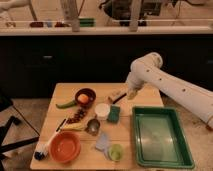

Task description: Place eraser in tray

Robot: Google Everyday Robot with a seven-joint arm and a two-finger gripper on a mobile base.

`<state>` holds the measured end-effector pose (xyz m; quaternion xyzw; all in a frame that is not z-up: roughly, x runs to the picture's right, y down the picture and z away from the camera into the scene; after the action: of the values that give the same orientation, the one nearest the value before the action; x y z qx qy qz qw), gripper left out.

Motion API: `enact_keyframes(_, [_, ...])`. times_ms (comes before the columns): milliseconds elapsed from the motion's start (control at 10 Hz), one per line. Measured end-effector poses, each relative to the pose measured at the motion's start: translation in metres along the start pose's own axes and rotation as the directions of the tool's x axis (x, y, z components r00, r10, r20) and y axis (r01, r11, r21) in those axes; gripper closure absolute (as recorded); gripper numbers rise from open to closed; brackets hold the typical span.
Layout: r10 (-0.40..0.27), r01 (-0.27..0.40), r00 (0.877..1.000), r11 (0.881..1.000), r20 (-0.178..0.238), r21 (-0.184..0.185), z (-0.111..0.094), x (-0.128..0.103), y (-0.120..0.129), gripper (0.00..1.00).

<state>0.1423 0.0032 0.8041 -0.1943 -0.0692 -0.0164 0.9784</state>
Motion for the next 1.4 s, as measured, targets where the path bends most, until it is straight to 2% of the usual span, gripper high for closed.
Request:
enact_keyframes(400, [-0.110,0.110,0.994,0.994,-0.012,-0.008,0.017,0.010,-0.019,0.20])
enact_keyframes(600, [-0.183,0.183,0.983,0.983,0.014,-0.007,0.027,0.014,-0.031,0.20])
enact_keyframes(900, [-0.250,0.255,0.964,0.966,0.090,-0.047,0.042,0.007,-0.036,0.20])
enact_keyframes(1000, [-0.270,0.281,0.954,0.957,0.130,-0.075,0.050,0.004,-0.036,0.20])
enact_keyframes(1100, [-0.293,0.314,0.939,0.944,0.179,-0.105,0.059,-0.002,-0.036,0.20])
enact_keyframes(1200, [-0.313,0.343,0.924,0.932,0.220,-0.115,0.067,-0.007,-0.037,0.20])
enact_keyframes(1400, [-0.330,0.367,0.909,0.923,0.255,-0.113,0.076,-0.005,-0.036,0.20])
